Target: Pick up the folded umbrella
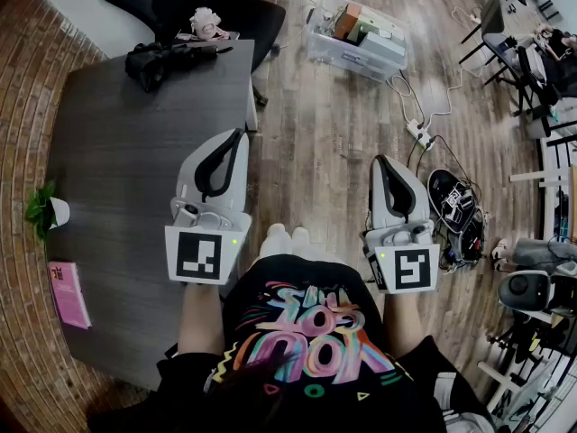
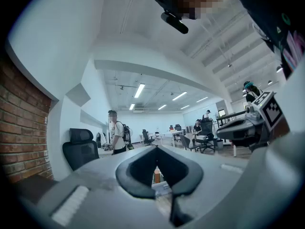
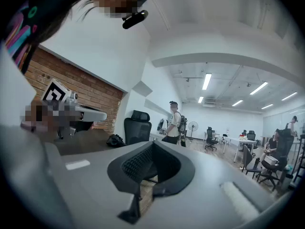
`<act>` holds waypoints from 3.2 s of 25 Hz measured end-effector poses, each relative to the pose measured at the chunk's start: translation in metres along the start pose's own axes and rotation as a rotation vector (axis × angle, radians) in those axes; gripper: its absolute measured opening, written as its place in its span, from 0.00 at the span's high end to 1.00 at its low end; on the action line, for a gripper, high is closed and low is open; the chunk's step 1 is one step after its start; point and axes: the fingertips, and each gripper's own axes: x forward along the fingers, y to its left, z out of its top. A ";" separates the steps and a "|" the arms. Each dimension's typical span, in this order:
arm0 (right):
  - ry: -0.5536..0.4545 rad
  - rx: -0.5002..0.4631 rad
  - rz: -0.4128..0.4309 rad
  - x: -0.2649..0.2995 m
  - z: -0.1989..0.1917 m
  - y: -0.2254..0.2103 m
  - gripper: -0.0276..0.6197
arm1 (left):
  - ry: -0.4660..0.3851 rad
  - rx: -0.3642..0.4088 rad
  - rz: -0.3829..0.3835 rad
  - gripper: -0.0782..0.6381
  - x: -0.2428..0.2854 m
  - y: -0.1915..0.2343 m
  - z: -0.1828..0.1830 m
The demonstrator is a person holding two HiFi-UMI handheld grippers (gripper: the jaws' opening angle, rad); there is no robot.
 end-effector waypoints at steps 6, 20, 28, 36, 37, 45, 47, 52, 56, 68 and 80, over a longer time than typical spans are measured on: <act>-0.037 -0.024 -0.013 0.007 0.007 -0.005 0.96 | -0.003 -0.020 -0.001 0.89 0.010 0.004 0.002; -0.043 0.011 -0.016 0.030 -0.012 -0.027 0.96 | 0.008 0.042 0.008 0.89 0.039 0.019 0.007; -0.016 0.022 0.026 0.088 -0.031 -0.036 0.96 | 0.016 0.042 0.033 0.89 0.085 0.046 -0.009; -0.011 -0.010 0.064 0.189 -0.026 -0.067 0.96 | 0.022 -0.011 0.036 0.89 0.175 0.095 -0.021; -0.009 -0.008 0.067 0.201 -0.025 -0.071 0.96 | 0.019 -0.021 0.036 0.89 0.187 0.100 -0.022; 0.003 -0.045 0.142 0.300 -0.009 -0.089 0.96 | -0.006 -0.062 0.102 0.89 0.250 0.165 -0.021; -0.010 -0.060 0.165 0.319 -0.004 -0.090 0.96 | 0.001 -0.062 0.128 0.89 0.258 0.177 -0.023; 0.003 -0.076 0.243 0.346 -0.006 -0.073 0.96 | 0.025 -0.069 0.224 0.89 0.253 0.208 -0.029; -0.001 -0.068 0.328 0.364 -0.007 -0.049 0.96 | 0.051 -0.074 0.312 0.89 0.231 0.231 -0.037; -0.040 -0.039 0.615 0.444 0.004 0.018 0.96 | 0.090 -0.070 0.589 0.89 0.184 0.293 -0.044; -0.132 -0.103 1.069 0.560 0.047 0.121 0.96 | 0.102 -0.070 1.015 0.89 0.144 0.373 -0.035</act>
